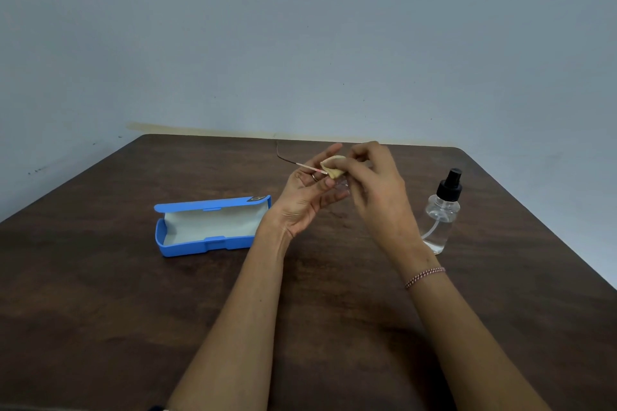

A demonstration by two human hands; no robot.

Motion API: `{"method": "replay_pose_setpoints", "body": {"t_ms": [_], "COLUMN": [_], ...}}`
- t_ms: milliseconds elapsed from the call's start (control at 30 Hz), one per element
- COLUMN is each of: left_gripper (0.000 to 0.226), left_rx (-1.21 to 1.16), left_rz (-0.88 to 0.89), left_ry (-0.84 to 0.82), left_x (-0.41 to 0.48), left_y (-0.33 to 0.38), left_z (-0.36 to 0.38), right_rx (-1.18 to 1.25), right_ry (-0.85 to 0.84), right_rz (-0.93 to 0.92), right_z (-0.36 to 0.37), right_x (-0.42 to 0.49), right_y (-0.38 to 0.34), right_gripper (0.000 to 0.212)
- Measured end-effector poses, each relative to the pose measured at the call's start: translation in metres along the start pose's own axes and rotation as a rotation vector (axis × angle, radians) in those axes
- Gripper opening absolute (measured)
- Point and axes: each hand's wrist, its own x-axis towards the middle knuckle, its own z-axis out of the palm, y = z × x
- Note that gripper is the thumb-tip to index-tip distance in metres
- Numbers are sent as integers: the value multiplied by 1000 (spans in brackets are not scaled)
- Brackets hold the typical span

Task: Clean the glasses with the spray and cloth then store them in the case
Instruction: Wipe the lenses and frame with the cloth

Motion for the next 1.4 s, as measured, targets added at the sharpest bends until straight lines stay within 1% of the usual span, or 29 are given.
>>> {"method": "replay_pose_setpoints", "body": {"t_ms": [100,200,400,600,700,1000,1100,1267,1400], "left_gripper": [68,65,61,51,47,40,40,44,44], "left_rx": [-2,-16,11,-74,-152,-139,-155,-194,-184], "left_rz": [-10,-10,37,117,159,152,160,180,175], "left_ry": [0,4,28,90,97,66,65,76,103], "left_x": [1,1,2,4,4,5,6,6,4], "left_y": [0,-1,-2,1,2,1,1,1,2], "left_z": [0,0,0,-1,-2,2,2,1,2], "right_rx": [-30,-51,-23,103,114,-12,-12,-18,6], "right_ry": [23,54,44,-50,-74,31,38,21,12], "right_rz": [67,137,118,42,32,121,132,151,121], "right_z": [1,1,3,3,2,0,1,2,3], "right_x": [0,1,0,1,1,2,2,2,1], "right_y": [4,9,7,3,4,7,7,8,5], "right_gripper": [34,30,29,29,26,24,24,18,18]}}
